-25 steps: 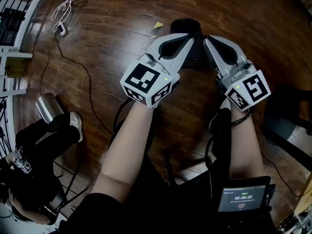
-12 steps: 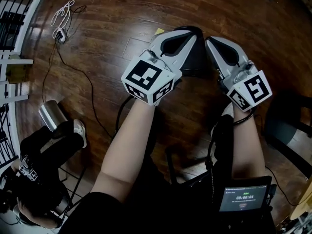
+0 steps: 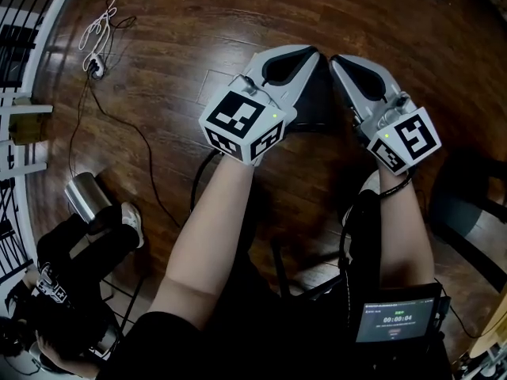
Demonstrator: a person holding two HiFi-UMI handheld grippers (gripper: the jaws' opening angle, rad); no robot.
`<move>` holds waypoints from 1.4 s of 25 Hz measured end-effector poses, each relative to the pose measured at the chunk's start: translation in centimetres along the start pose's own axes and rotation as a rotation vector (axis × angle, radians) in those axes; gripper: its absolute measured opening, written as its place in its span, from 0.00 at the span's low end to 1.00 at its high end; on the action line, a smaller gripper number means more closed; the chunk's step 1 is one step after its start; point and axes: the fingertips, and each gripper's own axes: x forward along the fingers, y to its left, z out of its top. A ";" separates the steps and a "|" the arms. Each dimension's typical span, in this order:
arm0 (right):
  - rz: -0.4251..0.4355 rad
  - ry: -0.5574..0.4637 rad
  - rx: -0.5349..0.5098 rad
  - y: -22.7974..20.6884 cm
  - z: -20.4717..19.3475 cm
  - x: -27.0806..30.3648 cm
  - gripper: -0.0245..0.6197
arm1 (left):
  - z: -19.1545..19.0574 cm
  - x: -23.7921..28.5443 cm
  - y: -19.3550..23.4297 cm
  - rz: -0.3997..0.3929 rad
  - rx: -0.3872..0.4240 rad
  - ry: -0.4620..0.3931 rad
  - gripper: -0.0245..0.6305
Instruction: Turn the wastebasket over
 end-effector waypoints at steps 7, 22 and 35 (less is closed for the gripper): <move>-0.060 0.000 0.087 -1.9 -0.8 -0.5 0.05 | 1.2 -0.3 0.0 0.001 0.003 -0.032 0.04; -0.245 0.020 0.399 -1.4 -14.0 -0.2 0.05 | 3.1 -3.0 2.5 0.039 -0.059 -0.091 0.04; -0.484 -0.075 0.841 1.4 -28.1 -6.6 0.06 | 3.8 -3.5 2.0 0.019 -0.075 -0.121 0.04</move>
